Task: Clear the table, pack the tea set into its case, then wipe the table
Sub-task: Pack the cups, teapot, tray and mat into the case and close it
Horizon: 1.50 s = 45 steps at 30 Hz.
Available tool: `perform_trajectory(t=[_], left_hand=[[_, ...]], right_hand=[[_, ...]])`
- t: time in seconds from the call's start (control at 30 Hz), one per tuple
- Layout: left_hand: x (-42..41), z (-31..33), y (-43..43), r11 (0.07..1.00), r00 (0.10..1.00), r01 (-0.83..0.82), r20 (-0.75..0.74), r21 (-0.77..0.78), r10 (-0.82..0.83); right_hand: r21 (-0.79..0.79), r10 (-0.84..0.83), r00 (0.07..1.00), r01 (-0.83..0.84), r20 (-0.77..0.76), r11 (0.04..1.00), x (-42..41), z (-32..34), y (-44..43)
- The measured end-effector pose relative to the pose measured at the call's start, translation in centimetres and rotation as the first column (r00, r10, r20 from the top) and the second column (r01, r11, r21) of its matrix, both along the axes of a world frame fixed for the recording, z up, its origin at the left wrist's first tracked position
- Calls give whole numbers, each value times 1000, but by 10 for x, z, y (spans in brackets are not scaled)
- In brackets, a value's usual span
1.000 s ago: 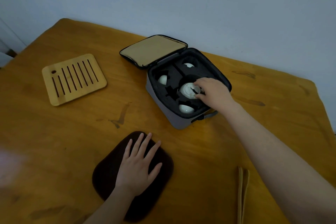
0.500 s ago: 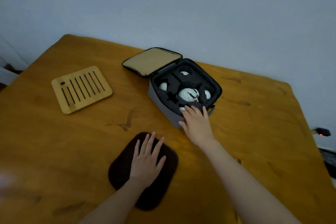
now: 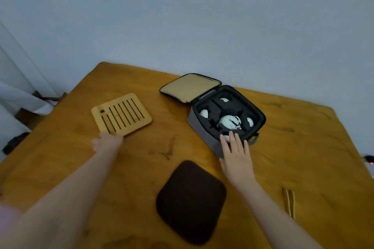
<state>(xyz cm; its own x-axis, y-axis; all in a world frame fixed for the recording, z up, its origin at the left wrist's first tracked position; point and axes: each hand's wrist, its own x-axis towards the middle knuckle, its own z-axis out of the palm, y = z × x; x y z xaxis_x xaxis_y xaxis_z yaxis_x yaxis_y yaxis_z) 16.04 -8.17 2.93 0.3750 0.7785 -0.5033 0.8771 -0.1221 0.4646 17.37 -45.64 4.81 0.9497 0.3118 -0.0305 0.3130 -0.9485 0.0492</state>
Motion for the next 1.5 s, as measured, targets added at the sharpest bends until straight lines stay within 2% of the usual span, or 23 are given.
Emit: perform_trajectory(t=[0.07, 0.17, 0.27, 0.4, 0.5, 0.6, 0.73, 0.93, 1.0, 1.1, 1.2, 1.27, 1.4, 1.5], left_hand=[[6, -6, 23, 995, 995, -89, -55, -50, 87], [16, -12, 32, 991, 994, -110, -29, -76, 108], [25, -10, 35, 993, 995, -96, -36, -66, 94], [30, -22, 52, 991, 994, -110, -30, -80, 108], [32, -28, 60, 971, 978, -195, 42, -138, 202], [32, -13, 48, 928, 915, -291, 216, -232, 341], [35, 0, 32, 891, 809, -304, 402, -338, 429], [22, 31, 10, 824, 647, -291, 535, -487, 544], [15, 46, -3, 821, 625, -266, 558, -505, 546], [6, 75, -37, 807, 615, -137, 590, -574, 524], [3, 96, -85, 679, 612, 60, 564, -732, 554], [6, 102, -120, 588, 637, 155, 535, -794, 555], [22, 100, -196, 581, 683, 203, 539, -788, 493], [39, 93, -243, 582, 709, 217, 536, -784, 458]], right_hand=[[20, 84, 996, -84, 21, 996, -21, -5, 15], [20, 164, 983, -162, -88, 987, -57, -26, 36], [-37, 71, 956, -85, -286, 996, -78, -43, 53], [-30, 37, 919, -53, -393, 998, -84, -51, 66], [-29, 6, 870, -23, -494, 999, -76, -43, 74], [-27, -8, 853, -7, -522, 1000, -69, -38, 84], [-34, -19, 851, 2, -525, 999, -68, -39, 84], [-1, 7, 872, -8, -490, 1000, -77, -42, 76], [9, 72, 882, -76, -466, 997, -80, -41, 70], [57, 218, 913, -211, -344, 976, -87, -37, 54], [170, 161, 971, -131, -177, 977, -91, -31, 39], [249, 100, 988, -68, -118, 966, -90, -23, 30], [309, 63, 996, -40, -65, 950, -89, -5, 7], [349, 75, 991, -33, -107, 937, -95, 1, -8]])
